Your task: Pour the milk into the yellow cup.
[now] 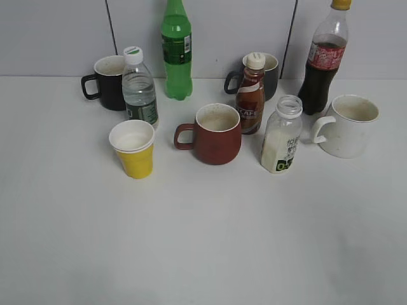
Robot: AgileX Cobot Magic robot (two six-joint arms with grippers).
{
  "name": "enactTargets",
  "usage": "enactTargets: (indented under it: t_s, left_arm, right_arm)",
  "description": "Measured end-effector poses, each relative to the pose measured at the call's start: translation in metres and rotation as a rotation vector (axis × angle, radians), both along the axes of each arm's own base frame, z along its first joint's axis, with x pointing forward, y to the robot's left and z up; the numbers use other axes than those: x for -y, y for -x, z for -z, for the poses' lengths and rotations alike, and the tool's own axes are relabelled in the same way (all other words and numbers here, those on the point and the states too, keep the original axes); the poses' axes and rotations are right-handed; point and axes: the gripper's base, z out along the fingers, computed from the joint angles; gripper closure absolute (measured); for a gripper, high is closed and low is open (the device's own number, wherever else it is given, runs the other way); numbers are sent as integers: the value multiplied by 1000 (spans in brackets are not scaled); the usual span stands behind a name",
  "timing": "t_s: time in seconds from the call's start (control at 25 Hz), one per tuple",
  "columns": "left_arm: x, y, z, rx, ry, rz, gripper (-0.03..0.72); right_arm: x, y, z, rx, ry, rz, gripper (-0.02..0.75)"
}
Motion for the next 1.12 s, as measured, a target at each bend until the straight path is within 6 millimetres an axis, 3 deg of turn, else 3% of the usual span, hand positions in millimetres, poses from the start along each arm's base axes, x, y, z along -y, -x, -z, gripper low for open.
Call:
enactTargets:
  t_s: [0.04, 0.08, 0.28, 0.32, 0.44, 0.52, 0.6, 0.64, 0.72, 0.76, 0.84, 0.88, 0.92, 1.12]
  left_arm:
    - [0, 0, 0, 0, 0, 0, 269]
    - [2, -20, 4, 79, 4, 6, 272]
    - [6, -70, 23, 170, 4, 21, 273]
    - [8, -88, 27, 194, 3, 28, 274]
    - [13, -125, 50, 168, -22, 60, 274]
    - [15, -133, 57, 168, -22, 72, 275]
    - [20, -158, 84, 163, -9, 112, 276]
    - [20, -158, 84, 163, -9, 112, 276]
    - [23, -172, 110, 145, 5, 132, 276]
    - [25, -179, 134, 64, 4, 154, 276]
    - [26, -181, 143, 28, 3, 163, 276]
    - [31, -183, 169, -73, -7, 218, 276]
    - [34, -182, 180, -116, -12, 252, 276]
    - [49, -175, 204, -206, -59, 446, 276]
  right_arm:
    - [0, -10, 2, 7, -17, 6, 206]
    - [-1, -19, 4, 3, -37, 10, 204]
    - [-4, -62, 6, 55, -16, 0, 204]
    - [-6, -72, 6, 64, 4, -8, 204]
    - [-15, -103, 12, 75, 29, -30, 204]
    - [-23, -124, 21, 78, 42, -47, 210]
    - [-32, -145, 32, 90, 54, -57, 230]
    - [-38, -153, 38, 87, 61, -69, 240]
    - [-49, -169, 48, 120, 72, -84, 260]
    - [-55, -176, 56, 121, 90, -101, 264]
    - [-64, -187, 70, 141, 117, -124, 269]
    - [-67, -192, 78, 142, 133, -134, 269]
    - [-70, -197, 87, 131, 144, -144, 269]
    - [-78, -206, 117, 45, 115, -185, 272]
